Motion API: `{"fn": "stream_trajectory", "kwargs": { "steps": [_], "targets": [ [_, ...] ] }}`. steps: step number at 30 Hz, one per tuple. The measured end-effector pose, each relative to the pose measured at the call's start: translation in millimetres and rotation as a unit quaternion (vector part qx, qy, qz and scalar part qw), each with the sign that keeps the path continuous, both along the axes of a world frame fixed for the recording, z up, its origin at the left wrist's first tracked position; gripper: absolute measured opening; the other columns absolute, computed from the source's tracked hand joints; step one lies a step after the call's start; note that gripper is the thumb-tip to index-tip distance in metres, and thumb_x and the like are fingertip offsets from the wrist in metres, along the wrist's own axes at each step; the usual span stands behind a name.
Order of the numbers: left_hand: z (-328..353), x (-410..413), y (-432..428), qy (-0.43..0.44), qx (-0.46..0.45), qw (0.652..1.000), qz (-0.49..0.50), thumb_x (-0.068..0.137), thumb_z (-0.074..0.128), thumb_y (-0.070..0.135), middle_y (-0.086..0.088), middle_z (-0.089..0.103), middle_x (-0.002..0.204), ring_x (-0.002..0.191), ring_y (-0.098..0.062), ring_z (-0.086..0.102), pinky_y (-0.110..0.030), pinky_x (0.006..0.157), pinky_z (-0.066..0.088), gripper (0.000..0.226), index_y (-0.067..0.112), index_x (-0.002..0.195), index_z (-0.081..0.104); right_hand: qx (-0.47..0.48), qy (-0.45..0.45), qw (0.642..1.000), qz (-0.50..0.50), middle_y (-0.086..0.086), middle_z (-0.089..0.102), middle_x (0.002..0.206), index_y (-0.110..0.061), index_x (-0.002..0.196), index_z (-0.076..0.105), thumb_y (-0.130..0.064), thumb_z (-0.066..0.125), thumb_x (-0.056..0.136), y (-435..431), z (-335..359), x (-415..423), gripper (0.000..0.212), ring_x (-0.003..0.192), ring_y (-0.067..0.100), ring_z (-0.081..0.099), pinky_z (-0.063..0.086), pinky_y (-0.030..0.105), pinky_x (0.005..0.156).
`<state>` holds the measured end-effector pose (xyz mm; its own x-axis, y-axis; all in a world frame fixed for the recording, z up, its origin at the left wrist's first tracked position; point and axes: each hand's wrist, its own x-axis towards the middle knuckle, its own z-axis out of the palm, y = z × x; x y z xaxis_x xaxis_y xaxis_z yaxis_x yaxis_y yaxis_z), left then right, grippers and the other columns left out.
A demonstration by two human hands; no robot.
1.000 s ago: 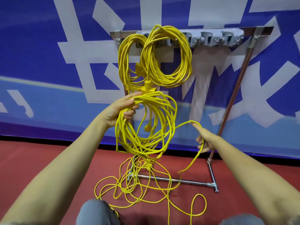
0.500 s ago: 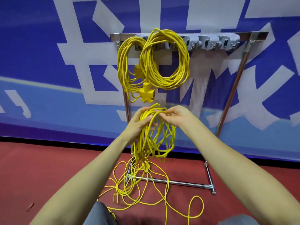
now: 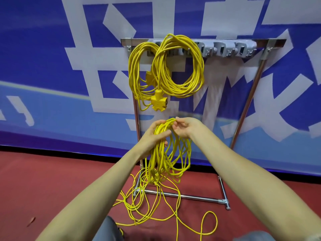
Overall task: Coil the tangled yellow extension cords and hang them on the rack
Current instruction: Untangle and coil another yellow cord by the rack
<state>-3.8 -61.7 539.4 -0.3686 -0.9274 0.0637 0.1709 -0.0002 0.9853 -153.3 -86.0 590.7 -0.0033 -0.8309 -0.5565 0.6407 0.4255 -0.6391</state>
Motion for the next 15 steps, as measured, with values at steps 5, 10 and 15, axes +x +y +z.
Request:
{"fn": "stream_trajectory", "kwargs": {
  "steps": [5, 10, 15],
  "targets": [
    [1.5, -2.5, -2.6, 0.009, -0.028, 0.997, 0.072, 0.089, 0.063, 0.000, -0.002, 0.059, 0.077, 0.050, -0.009, 0.054, -0.021, 0.050, 0.050, 0.043, 0.015, 0.126, 0.046, -0.021, 0.047, 0.996, 0.067, 0.017, 0.056, 0.093, 0.007, 0.119, 0.050, -0.004, 0.050, 0.095, 12.1, 6.1, -3.3, 0.027, 0.115, 0.025, 0.057, 0.044, 0.033, 0.099],
    [11.0, -3.1, -16.8, 0.031, -0.063, 0.983, 0.171, 0.091, 0.057, -0.006, -0.003, 0.054, 0.075, 0.049, -0.009, 0.053, -0.022, 0.051, 0.048, 0.041, 0.014, 0.124, 0.043, -0.043, 0.306, 0.900, 0.306, 0.008, 0.064, 0.079, -0.006, 0.083, 0.060, -0.011, 0.056, 0.092, 36.9, -31.5, -6.5, 0.011, 0.059, 0.014, 0.064, 0.057, 0.026, 0.054],
    [34.2, -8.1, -23.6, 0.068, -0.079, 0.976, 0.192, 0.092, 0.056, -0.005, -0.005, 0.054, 0.070, 0.048, -0.010, 0.052, -0.024, 0.044, 0.047, 0.042, 0.014, 0.126, 0.040, -0.037, 0.487, 0.727, 0.483, 0.006, 0.063, 0.109, -0.009, 0.120, 0.055, -0.031, 0.060, 0.092, 55.2, -91.6, 1.1, 0.036, 0.090, 0.014, 0.060, 0.049, 0.025, 0.068]
  ]
}}
